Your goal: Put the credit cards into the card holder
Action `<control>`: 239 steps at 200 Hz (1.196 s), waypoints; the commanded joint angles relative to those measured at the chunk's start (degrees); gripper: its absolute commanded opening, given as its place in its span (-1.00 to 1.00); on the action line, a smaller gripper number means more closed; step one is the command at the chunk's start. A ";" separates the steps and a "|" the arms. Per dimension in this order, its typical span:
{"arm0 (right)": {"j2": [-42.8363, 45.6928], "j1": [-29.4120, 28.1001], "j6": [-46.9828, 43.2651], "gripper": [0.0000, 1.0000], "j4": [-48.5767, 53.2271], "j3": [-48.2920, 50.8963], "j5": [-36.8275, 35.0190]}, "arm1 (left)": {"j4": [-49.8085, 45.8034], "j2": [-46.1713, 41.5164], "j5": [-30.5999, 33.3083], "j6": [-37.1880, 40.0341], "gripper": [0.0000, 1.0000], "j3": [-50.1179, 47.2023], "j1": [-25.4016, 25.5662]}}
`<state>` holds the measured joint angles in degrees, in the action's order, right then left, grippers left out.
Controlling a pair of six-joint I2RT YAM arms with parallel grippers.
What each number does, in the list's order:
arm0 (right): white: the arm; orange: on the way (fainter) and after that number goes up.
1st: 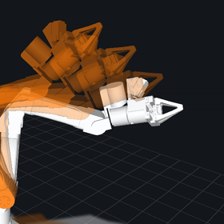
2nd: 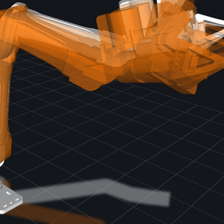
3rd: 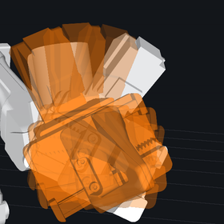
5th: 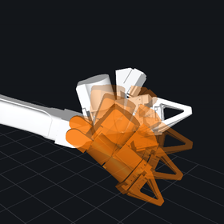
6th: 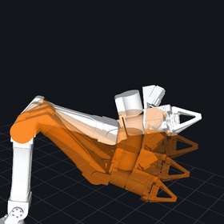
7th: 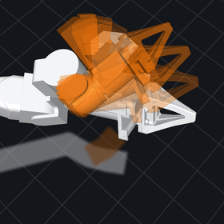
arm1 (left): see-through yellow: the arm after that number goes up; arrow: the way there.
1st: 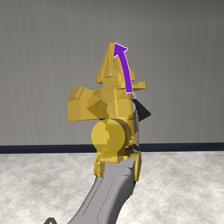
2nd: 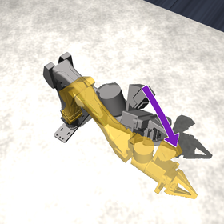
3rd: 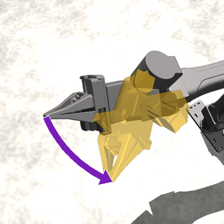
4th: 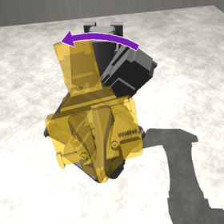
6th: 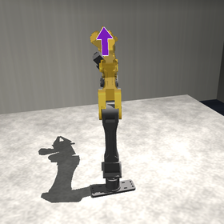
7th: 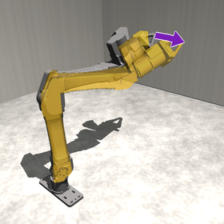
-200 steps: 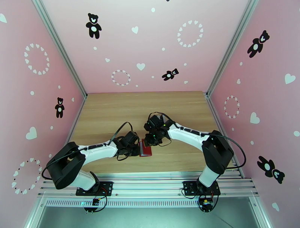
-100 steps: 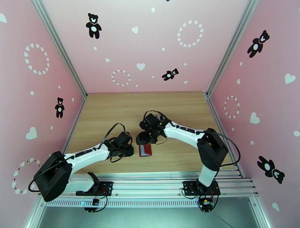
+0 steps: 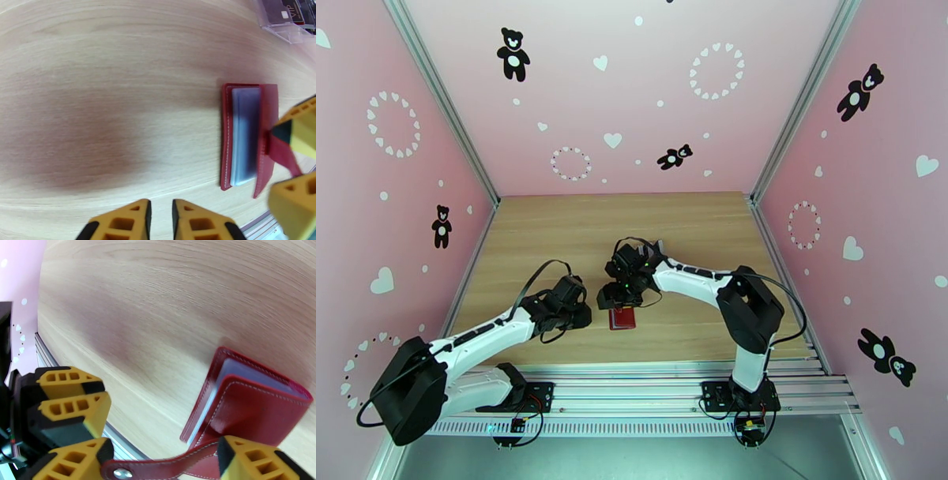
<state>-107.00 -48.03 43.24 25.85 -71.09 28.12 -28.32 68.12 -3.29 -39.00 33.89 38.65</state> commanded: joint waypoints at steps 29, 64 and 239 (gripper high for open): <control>-2.53 -0.13 2.03 0.74 -4.22 0.77 3.52 | -2.62 -2.00 2.15 0.80 -0.50 -0.45 -0.42; -3.58 -0.13 2.55 0.76 -4.07 1.29 2.79 | -2.17 -2.97 1.30 0.60 -0.50 -0.40 -0.39; 14.14 8.86 0.31 0.24 -2.68 11.46 -0.77 | 6.88 6.51 -8.99 1.80 -0.44 8.49 0.84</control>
<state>-95.77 -40.84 44.45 23.77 -63.75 27.68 -24.71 71.75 -8.64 -38.54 39.31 38.76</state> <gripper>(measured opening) 0.669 0.277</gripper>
